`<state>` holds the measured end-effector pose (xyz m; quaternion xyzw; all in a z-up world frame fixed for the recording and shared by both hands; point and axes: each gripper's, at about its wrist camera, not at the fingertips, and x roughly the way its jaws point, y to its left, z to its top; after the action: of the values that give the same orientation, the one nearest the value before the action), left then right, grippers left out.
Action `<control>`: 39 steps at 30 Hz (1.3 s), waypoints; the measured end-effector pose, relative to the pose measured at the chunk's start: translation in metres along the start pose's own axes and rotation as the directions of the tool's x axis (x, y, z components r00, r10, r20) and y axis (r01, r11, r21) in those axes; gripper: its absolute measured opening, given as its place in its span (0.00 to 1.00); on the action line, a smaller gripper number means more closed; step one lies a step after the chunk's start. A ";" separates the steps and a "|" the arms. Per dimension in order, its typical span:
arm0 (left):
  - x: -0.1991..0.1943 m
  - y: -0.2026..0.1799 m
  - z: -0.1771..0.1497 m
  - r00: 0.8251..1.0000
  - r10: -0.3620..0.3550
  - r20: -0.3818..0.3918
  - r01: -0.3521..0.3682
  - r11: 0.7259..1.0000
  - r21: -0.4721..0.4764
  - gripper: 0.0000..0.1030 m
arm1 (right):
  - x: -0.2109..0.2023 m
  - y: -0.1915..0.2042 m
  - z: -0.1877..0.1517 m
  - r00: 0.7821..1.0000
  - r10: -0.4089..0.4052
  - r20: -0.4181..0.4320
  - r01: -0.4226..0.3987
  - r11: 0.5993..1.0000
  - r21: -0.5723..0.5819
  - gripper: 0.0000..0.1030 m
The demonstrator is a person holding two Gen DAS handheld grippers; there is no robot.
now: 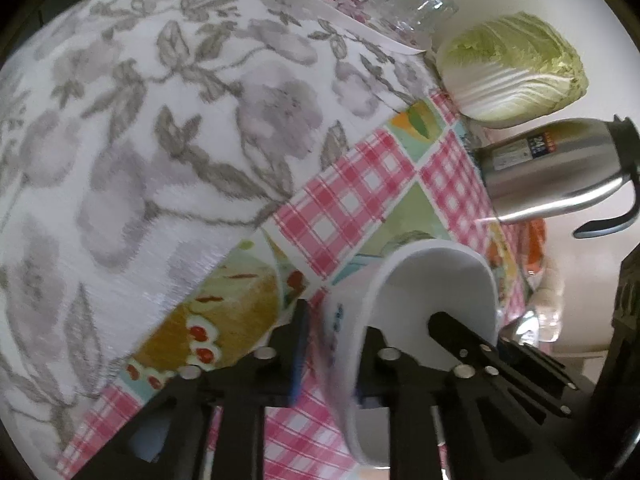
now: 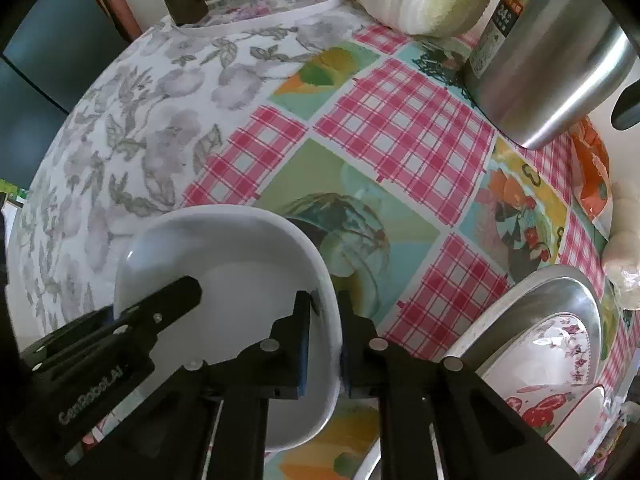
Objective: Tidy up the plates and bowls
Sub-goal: 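Lift the white square bowl off the table with both grippers, then carry the white square bowl over the red-rimmed bowl with both grippers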
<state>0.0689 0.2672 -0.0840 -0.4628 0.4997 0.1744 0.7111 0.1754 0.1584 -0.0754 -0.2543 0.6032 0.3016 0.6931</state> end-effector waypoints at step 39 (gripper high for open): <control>-0.093 -0.141 -0.062 0.978 -0.194 0.070 0.165 0.940 0.299 0.18 | -0.180 -0.087 -0.053 0.988 -0.028 0.152 0.006 0.990 0.139 0.11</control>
<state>0.0943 0.1633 0.0610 -0.3875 0.4399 0.0558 0.8082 0.1864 0.0406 0.0943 -0.1867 0.5652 0.2719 0.7562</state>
